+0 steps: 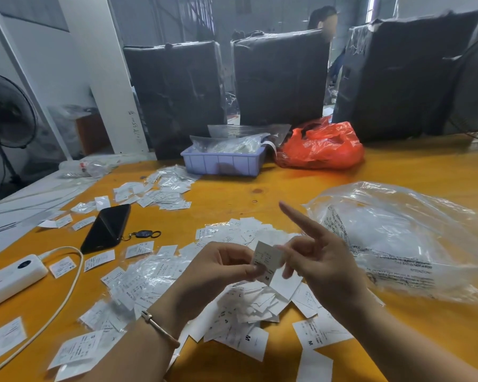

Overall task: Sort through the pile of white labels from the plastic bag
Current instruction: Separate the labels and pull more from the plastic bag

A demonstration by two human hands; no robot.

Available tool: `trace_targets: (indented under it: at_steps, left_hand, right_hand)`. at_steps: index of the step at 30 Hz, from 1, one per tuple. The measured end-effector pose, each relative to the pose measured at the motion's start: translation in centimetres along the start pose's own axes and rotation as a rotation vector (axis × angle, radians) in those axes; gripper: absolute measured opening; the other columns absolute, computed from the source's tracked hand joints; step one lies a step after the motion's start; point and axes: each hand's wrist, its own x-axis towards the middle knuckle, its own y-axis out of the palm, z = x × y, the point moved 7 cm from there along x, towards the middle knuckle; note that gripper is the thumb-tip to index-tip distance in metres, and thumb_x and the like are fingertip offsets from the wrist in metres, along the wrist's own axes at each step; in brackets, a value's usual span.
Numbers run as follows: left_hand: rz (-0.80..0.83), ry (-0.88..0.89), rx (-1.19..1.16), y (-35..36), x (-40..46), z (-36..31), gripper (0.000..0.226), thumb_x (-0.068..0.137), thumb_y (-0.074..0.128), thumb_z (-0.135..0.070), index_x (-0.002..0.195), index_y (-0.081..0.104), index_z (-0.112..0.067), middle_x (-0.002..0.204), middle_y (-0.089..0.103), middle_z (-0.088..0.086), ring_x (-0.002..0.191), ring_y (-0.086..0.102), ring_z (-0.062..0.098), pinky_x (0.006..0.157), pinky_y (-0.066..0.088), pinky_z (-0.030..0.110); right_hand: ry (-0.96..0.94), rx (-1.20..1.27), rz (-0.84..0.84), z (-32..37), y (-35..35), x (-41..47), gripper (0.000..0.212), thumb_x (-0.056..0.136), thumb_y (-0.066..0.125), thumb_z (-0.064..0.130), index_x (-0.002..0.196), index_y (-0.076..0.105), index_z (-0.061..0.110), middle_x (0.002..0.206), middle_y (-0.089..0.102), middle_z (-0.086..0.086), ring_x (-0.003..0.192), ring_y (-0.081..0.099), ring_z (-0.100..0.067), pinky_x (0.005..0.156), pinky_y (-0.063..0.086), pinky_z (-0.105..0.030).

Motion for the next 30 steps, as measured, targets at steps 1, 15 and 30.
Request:
trace_targets:
  at_steps: [1,15,30]
  left_hand:
    - [-0.023,0.003,0.002,-0.2,0.0,-0.1,0.018,0.078,0.074,-0.019,0.091,0.079,-0.008,0.096,0.076,0.014,0.096,0.069,0.032,0.09,0.056,0.038]
    - [-0.174,0.089,-0.003,-1.7,0.0,-0.9,0.027,0.083,0.064,-0.035,0.085,0.079,-0.012,0.086,0.076,0.007,0.081,0.07,0.017,0.075,0.056,0.022]
    - [-0.256,0.084,-0.059,-2.5,0.1,-0.6,0.045,0.07,0.079,-0.02,0.111,0.062,-0.012,0.07,0.066,0.005,0.064,0.063,0.017,0.062,0.053,0.024]
  right_hand:
    - [-0.038,-0.026,-0.048,0.6,-0.4,-0.1,0.048,0.085,0.068,0.014,0.125,0.058,0.037,0.075,0.067,-0.004,0.063,0.06,-0.017,0.06,0.052,-0.03]
    - [-0.036,0.043,-0.163,0.7,-2.4,0.6,0.005,0.081,0.07,0.008,0.077,0.069,0.011,0.081,0.067,0.001,0.073,0.061,-0.01,0.062,0.048,-0.024]
    - [-0.032,0.198,-0.12,0.5,-2.2,0.6,0.042,0.076,0.057,-0.022,0.069,0.076,0.015,0.068,0.072,-0.005,0.062,0.067,-0.014,0.052,0.046,-0.019]
